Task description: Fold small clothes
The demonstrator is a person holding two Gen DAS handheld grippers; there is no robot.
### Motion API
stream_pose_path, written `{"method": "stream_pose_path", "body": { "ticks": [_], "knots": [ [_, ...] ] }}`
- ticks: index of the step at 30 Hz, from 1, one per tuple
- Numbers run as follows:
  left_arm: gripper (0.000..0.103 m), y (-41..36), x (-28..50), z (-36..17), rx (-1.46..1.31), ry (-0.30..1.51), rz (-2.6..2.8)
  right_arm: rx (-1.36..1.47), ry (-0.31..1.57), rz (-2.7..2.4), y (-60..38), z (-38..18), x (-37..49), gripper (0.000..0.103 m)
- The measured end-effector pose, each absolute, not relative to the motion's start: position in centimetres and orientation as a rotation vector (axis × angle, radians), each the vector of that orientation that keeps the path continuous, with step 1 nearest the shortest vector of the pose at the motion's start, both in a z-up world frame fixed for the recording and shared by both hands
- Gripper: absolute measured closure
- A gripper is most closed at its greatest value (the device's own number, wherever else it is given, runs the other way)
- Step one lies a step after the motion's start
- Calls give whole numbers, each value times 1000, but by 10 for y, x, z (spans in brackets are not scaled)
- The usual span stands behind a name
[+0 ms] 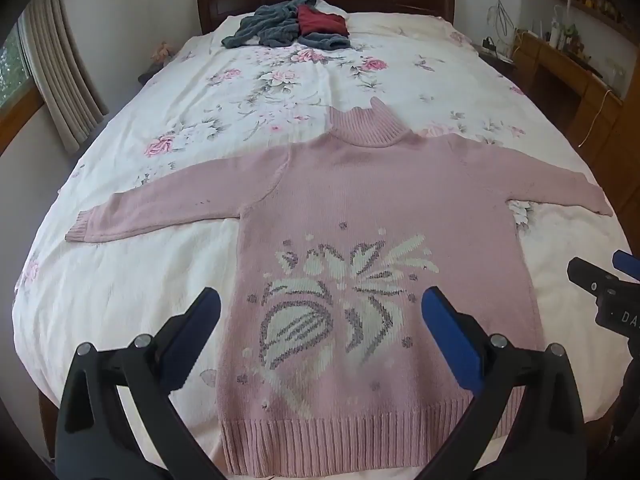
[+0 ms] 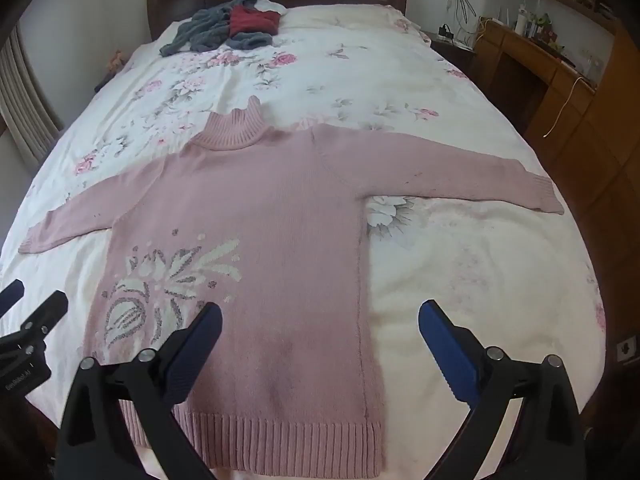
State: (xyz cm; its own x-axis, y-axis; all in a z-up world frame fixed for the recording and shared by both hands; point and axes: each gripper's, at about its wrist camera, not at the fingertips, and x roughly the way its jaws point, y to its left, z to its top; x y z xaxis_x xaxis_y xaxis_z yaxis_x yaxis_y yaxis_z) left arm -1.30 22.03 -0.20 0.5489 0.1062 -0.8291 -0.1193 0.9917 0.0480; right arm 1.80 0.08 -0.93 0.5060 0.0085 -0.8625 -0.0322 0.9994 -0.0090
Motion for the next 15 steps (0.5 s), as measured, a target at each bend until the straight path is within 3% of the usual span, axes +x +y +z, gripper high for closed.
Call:
{"method": "stream_pose_path", "body": {
  "ticks": [15],
  "knots": [
    [3,222,-11,-6,-7,982,146,-28,1046,16,0,-16,25,4]
  ]
}}
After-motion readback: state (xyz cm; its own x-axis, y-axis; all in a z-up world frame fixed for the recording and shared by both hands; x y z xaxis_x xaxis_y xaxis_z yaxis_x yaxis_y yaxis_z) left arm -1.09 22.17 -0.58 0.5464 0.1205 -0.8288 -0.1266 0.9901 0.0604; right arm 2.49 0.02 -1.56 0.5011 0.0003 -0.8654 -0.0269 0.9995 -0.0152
